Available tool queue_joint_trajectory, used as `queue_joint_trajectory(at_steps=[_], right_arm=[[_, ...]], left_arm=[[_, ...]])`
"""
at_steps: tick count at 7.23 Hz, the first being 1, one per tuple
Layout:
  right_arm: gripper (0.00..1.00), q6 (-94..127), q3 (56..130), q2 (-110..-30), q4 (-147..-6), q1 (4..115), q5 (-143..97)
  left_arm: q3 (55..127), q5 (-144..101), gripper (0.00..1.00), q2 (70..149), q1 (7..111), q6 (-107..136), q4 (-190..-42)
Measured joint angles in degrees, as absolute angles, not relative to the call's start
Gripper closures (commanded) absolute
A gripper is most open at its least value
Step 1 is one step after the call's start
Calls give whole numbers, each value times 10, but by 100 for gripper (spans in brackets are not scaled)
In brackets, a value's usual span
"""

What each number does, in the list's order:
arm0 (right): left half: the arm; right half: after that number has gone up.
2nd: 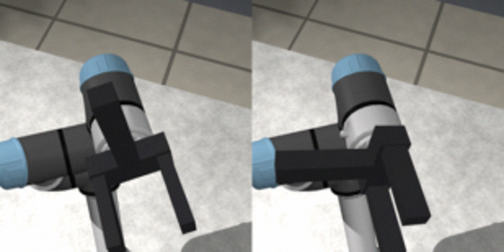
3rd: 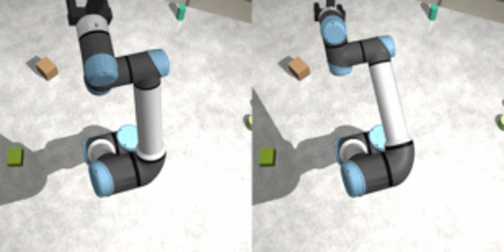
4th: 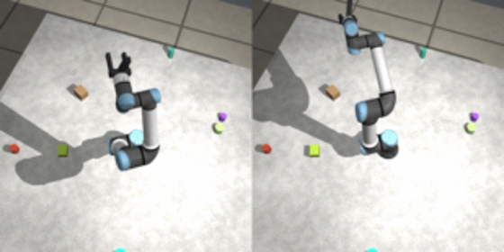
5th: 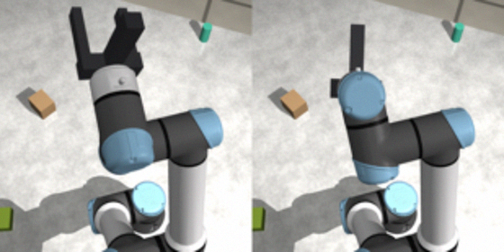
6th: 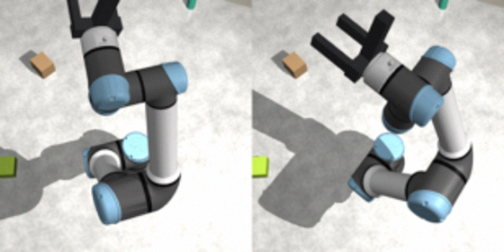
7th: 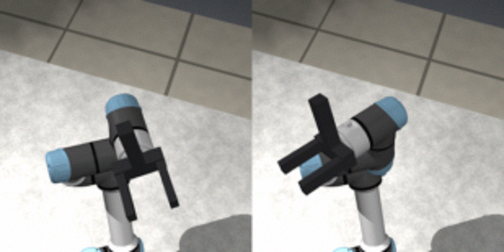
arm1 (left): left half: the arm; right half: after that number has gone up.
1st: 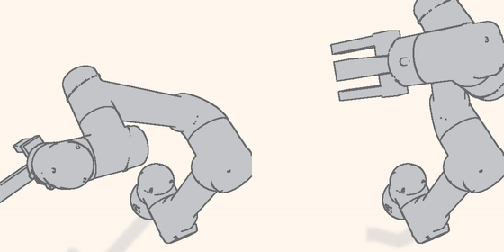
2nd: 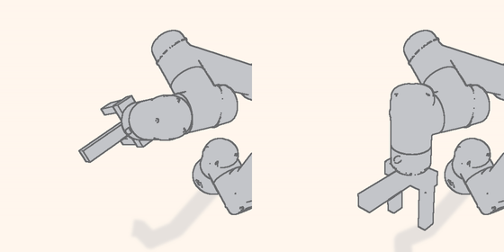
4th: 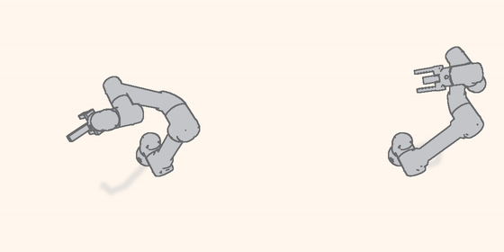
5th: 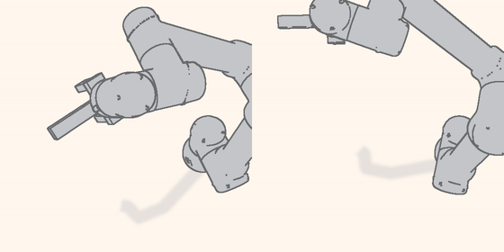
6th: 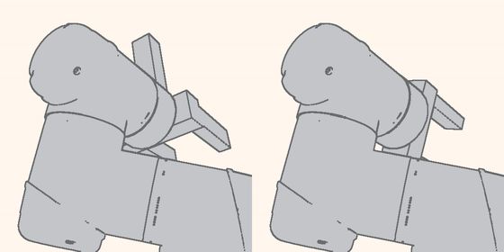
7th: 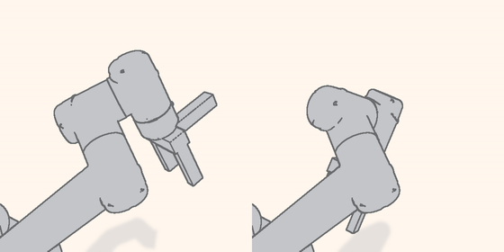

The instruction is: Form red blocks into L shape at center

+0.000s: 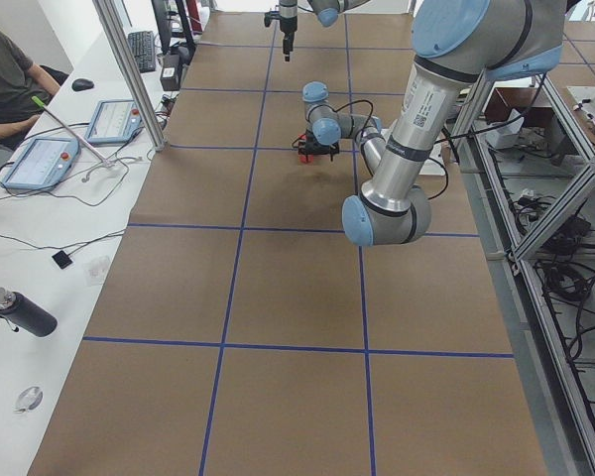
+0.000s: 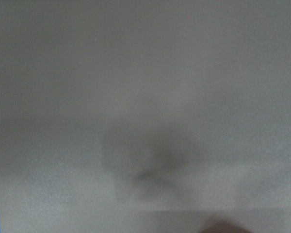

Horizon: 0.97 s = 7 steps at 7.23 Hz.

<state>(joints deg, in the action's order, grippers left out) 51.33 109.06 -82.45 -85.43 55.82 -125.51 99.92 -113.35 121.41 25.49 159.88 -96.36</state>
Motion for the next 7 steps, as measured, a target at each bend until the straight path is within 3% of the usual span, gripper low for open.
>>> queue_joint_trajectory(at_steps=[3, 7], right_arm=[[0, 512, 1089, -823, -854, 559, -1255], [0, 501, 1084, -824, -855, 581, -1257]], left_arm=[[1068, -1143, 0, 1137, 291, 1464, -949], [1133, -1172, 0, 1014, 416, 1062, -953]])
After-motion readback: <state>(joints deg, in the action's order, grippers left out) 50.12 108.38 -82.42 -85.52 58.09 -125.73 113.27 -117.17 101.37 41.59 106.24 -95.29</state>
